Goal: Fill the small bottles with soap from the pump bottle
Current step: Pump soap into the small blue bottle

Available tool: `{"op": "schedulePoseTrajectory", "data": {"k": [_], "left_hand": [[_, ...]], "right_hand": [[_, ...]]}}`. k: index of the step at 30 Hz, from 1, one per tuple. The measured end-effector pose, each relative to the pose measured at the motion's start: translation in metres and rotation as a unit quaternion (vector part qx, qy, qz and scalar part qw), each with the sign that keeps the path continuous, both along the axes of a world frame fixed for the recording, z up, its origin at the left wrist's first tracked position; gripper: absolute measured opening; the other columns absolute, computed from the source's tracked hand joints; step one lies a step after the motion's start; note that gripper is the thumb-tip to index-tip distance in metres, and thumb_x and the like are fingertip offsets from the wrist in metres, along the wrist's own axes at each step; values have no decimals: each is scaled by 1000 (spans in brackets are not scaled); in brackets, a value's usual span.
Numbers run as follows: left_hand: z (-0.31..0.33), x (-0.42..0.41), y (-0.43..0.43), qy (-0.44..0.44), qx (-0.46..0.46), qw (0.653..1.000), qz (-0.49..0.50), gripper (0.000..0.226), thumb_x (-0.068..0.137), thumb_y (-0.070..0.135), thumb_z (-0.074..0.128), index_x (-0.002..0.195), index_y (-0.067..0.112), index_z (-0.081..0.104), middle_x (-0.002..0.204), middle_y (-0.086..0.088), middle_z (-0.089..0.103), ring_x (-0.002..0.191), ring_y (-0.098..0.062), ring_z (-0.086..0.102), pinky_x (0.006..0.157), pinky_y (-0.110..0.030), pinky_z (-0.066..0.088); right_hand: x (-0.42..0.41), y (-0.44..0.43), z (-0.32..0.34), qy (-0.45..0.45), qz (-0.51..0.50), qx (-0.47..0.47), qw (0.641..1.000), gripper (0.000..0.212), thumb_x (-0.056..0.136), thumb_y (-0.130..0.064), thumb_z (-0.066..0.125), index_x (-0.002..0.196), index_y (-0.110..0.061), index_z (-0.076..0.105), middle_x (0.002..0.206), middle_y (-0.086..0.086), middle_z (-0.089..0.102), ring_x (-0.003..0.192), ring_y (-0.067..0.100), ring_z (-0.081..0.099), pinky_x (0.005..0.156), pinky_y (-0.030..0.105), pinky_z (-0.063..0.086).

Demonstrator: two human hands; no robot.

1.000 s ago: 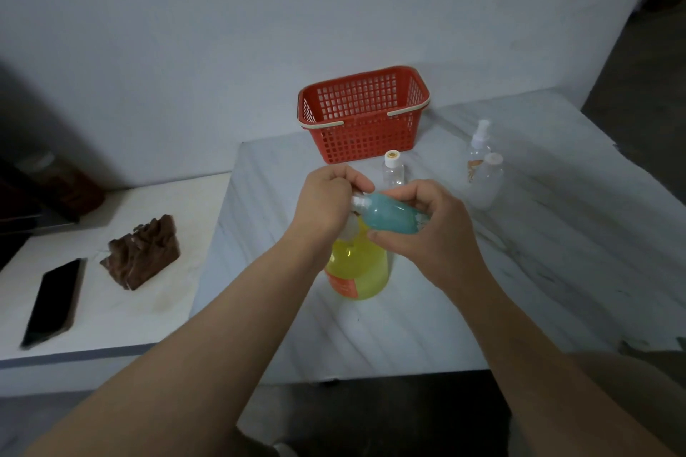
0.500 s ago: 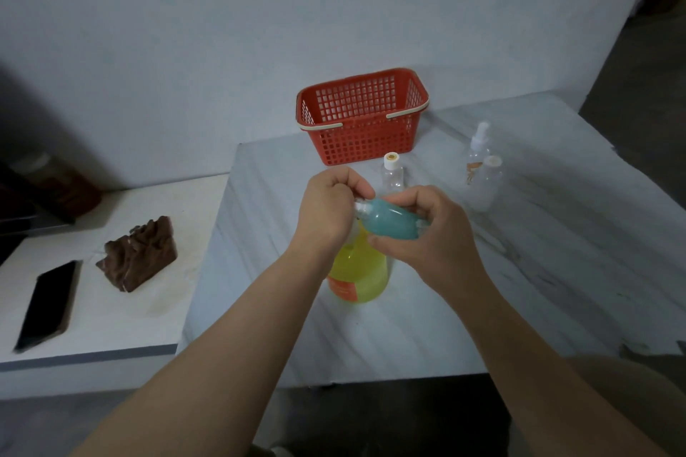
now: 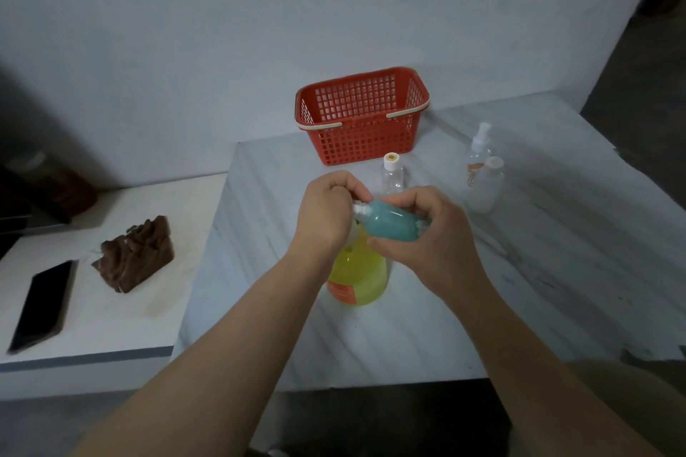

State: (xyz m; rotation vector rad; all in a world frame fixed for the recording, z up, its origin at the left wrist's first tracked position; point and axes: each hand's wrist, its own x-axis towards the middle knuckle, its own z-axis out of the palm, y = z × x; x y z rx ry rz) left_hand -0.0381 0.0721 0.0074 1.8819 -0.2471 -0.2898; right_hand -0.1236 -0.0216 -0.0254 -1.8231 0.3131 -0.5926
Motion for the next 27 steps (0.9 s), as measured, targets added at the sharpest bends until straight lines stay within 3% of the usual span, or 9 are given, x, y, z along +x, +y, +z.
{"op": "schedulePoseTrajectory", "data": {"k": [5, 10, 27], "left_hand": [[10, -1, 1, 33, 4, 999, -13, 36, 80, -6, 32, 59, 10, 57, 60, -7, 57, 53, -16, 47, 44, -20, 36], [14, -1, 1, 33, 6, 999, -17, 36, 78, -9, 32, 60, 9, 58, 61, -7, 57, 55, -15, 48, 49, -22, 38], [-3, 2, -1, -19, 11, 1000, -3, 34, 68, -11, 30, 55, 11, 53, 58, -6, 52, 59, -17, 46, 52, -26, 35]], "right_hand": [[0, -2, 4, -8, 7, 1, 1000, 43, 55, -13, 88, 81, -35, 62, 88, -7, 64, 75, 3, 59, 61, 11, 44], [-2, -2, 6, -14, 10, 7, 1000, 44, 55, -12, 88, 80, -35, 61, 87, -6, 63, 74, 3, 59, 60, 9, 44], [2, -1, -5, 12, -4, 7, 1000, 42, 55, -14, 87, 77, -38, 60, 86, -12, 62, 79, 3, 60, 63, 11, 45]]}}
